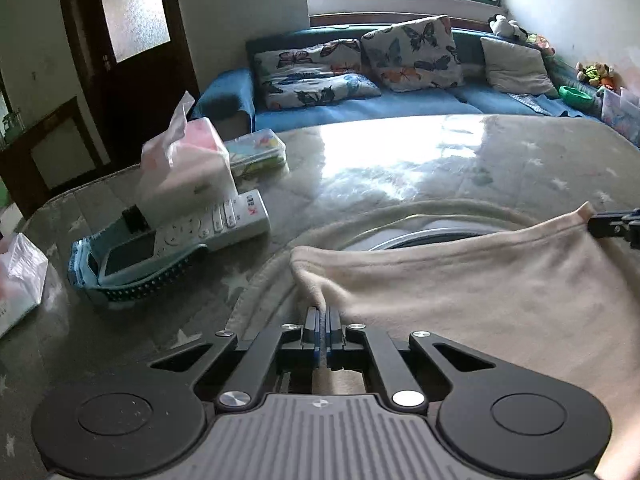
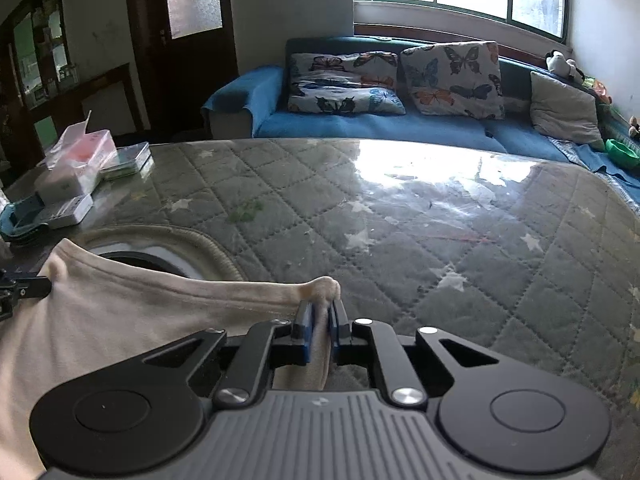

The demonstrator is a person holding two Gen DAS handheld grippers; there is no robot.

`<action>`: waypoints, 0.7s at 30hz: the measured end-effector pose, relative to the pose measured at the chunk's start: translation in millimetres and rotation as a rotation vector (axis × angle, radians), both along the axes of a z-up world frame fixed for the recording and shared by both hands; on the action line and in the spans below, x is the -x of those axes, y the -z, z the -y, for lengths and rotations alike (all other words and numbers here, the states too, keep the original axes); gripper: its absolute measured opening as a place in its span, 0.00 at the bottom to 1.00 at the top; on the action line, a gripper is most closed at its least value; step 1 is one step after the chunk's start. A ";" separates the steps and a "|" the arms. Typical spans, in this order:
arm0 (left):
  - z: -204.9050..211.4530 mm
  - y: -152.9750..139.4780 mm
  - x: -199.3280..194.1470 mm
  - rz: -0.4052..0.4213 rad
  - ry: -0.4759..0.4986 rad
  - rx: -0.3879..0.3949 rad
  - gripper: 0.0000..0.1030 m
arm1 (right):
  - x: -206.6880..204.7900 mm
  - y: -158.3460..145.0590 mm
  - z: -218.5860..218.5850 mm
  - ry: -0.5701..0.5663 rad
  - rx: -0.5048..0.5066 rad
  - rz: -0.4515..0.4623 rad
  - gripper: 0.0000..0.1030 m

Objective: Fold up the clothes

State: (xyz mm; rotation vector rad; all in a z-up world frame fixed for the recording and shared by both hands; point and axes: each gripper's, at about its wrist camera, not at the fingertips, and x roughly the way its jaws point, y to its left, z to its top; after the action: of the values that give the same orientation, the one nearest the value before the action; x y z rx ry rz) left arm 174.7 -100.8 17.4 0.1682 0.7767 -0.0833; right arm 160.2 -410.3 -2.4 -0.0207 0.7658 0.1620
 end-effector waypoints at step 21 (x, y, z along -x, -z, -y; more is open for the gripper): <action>5.5 -43.7 144.4 -0.051 0.235 0.231 0.33 | 137.7 -51.1 -26.0 -0.367 0.029 0.017 0.33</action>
State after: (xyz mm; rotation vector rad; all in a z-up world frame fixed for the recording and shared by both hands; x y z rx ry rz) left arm 30.3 -106.2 61.1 0.0376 0.7894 -0.3996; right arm 22.5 -384.3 48.7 -0.1907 0.7420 0.4989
